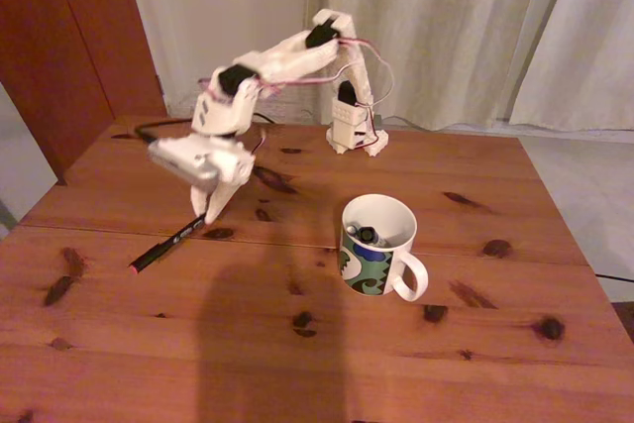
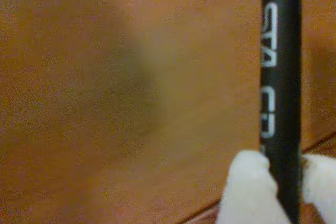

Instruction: Clean up the desk and place the pens and markers into the cup

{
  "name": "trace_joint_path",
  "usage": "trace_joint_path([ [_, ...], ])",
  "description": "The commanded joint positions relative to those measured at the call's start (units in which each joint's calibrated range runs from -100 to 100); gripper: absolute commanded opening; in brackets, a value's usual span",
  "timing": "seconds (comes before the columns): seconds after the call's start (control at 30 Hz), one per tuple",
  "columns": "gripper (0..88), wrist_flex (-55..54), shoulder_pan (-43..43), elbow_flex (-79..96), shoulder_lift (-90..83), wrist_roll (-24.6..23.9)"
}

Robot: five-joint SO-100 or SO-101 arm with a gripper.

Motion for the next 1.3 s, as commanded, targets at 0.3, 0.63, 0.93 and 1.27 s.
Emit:
trace_joint_path([
  [0.3, 0.8, -0.28, -11.37, 18.33, -34.26, -5.20],
  [0.63, 0.8, 0.07, -20.70, 28.79, -51.38, -15.20],
  [0.93, 0.8, -11.20, -25.61, 39.25, -57.92, -18.56],
  [1.27, 0.8, -19.72, -26.01, 49.89, -59.66, -17.19],
])
